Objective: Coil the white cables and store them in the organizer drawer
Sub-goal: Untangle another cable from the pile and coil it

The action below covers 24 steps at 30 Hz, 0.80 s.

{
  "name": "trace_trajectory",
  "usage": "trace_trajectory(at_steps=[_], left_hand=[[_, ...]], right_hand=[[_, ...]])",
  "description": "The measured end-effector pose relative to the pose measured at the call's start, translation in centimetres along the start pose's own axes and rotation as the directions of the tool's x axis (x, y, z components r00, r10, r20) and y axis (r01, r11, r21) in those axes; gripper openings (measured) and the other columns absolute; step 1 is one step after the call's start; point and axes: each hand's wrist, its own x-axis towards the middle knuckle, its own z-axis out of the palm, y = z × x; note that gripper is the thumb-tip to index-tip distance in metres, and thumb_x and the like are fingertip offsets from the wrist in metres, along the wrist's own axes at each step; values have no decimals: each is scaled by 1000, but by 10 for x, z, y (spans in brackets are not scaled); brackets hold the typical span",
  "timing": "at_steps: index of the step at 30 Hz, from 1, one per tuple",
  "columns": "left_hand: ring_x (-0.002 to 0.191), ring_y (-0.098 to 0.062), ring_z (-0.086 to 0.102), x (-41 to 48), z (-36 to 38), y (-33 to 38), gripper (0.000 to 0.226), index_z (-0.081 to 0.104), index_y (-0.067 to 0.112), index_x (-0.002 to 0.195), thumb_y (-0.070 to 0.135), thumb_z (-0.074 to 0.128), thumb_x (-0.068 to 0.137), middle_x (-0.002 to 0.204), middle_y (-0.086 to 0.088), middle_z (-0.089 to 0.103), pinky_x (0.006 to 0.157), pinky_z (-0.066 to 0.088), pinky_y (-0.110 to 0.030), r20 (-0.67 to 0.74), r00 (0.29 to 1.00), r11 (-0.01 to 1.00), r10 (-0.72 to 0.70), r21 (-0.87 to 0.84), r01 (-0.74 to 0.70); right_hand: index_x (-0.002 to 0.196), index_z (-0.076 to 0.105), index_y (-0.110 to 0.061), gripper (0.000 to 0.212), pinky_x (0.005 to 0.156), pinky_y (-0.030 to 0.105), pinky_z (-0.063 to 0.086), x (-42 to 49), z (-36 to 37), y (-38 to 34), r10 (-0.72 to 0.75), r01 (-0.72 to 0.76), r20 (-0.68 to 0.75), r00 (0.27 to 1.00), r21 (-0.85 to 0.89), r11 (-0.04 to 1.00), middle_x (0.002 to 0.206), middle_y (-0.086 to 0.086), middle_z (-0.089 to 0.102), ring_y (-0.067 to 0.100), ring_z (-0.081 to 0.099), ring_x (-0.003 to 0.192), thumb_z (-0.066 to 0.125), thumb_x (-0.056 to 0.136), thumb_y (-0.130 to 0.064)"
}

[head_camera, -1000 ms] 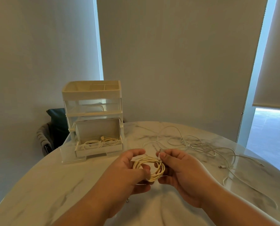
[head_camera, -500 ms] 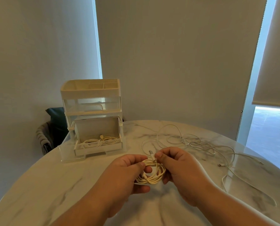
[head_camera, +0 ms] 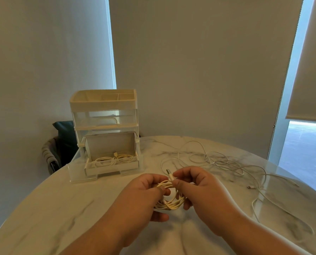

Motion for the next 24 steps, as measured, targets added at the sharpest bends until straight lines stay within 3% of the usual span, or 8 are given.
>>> trace_trajectory(at_steps=[5,9,12,15,19,21,24], left_hand=[[72,-22,67,2,-1,0,21,75,13,100,4,55,97,93,-15,72,53,54,-28,-18,999,993,-43,-108,41],[70,-23,68,2,-2,3,19,72,7,104,5,54,98,91,-16,71,52,54,-29,12,996,977,-84,-195,84],[76,-26,69,2,-2,4,24,72,3,106,5,50,97,90,-18,72,57,57,-32,72,991,955,-110,-269,125],[82,-32,68,0,-6,8,33,74,-4,102,1,42,92,105,-29,70,65,60,-36,167,975,915,-144,-353,195],[86,-34,69,-3,-7,12,35,76,-4,92,-7,41,86,109,-31,69,75,60,-38,272,953,895,-131,-381,232],[89,-35,70,-4,-6,12,30,74,-6,98,-6,50,80,108,-30,70,78,58,-38,304,945,887,-117,-395,237],[95,-37,68,-2,-8,11,29,67,-7,113,-2,49,91,111,-30,69,80,57,-38,298,949,854,-104,-462,239]], right_hand=[[91,71,-32,13,64,36,58,1,-2,3,9,-9,-7,1000,33,999,83,-2,72,19,66,71,72,88,-19],[108,63,-21,22,62,40,56,3,-2,2,62,-62,6,998,161,985,86,7,72,21,67,69,68,90,-8],[115,59,-15,27,54,34,49,2,-1,0,122,-137,70,990,271,953,84,15,72,22,64,63,64,92,-1],[117,59,-12,32,49,31,45,3,-1,2,152,-182,119,981,311,933,85,20,69,22,60,60,61,91,6],[118,62,-16,36,45,28,40,3,2,4,136,-161,108,985,278,947,76,14,64,17,56,55,57,92,9],[118,62,-20,39,44,28,39,3,3,4,132,-153,90,987,285,946,71,9,63,15,55,53,55,93,8],[117,65,-26,34,47,30,40,2,3,0,121,-144,88,989,352,925,79,13,67,18,58,58,57,96,-1]])
